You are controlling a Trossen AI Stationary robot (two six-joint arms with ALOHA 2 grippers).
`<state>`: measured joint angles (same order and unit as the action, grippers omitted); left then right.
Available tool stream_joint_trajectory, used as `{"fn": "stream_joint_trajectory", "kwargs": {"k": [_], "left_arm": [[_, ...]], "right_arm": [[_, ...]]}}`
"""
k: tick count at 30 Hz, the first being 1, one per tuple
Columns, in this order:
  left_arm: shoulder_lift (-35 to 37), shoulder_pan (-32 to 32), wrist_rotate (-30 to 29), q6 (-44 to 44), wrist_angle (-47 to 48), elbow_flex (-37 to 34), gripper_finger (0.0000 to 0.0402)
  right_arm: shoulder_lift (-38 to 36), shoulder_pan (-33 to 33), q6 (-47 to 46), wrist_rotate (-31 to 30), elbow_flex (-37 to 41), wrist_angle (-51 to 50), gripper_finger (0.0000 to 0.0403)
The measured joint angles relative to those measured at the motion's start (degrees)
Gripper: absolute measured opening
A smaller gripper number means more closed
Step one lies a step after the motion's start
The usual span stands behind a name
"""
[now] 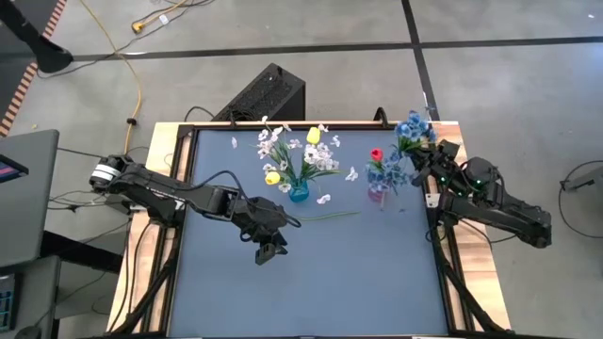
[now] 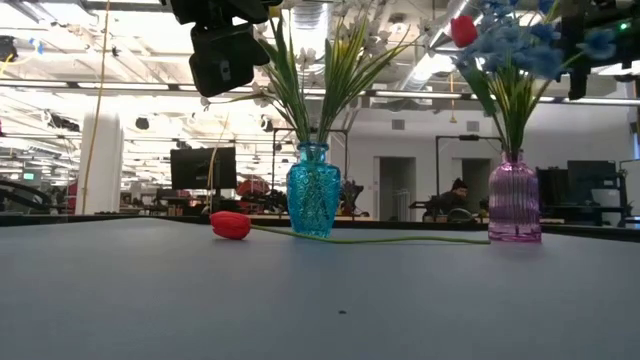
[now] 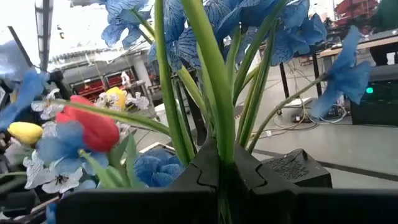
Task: Sort flowers into vase by color
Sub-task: Put the blue flowers into the violet vase
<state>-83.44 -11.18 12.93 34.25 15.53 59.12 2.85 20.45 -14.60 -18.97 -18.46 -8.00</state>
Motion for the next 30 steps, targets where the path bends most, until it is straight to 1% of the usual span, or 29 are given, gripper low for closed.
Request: {"fn": "stream_joint_trajectory", "kwargs": {"k": [7,12,18,27,30], "left_arm": [[0.00,-0.02,0.00,0.54,0.02,0.01,0.0138],[0.00,-0.02,0.00,0.54,0.01,0.01,0.0138],[0.00,-0.02,0.00,0.52,0.01,0.01,0.0138],[0.00,-0.02,0.00,0.34,0.02,-0.01,0.0138],[0.00,-0.02,0.00,0.34,0.02,-0.01,0.0138]], "right_arm": [[0.00,-0.66,-0.16,-0.06,0.00,-2.15,0.0033],[0.00,-0.66,-0.34,1.95,0.02,-4.98,0.0033],[0.00,-0.66,-0.37,2.50,0.07,-6.99,0.0033],[0.00,-0.66,-0.38,2.57,0.07,-7.19,0.0034],[0.00,-0.66,-0.38,2.59,0.07,-6.40,0.0042]]}}
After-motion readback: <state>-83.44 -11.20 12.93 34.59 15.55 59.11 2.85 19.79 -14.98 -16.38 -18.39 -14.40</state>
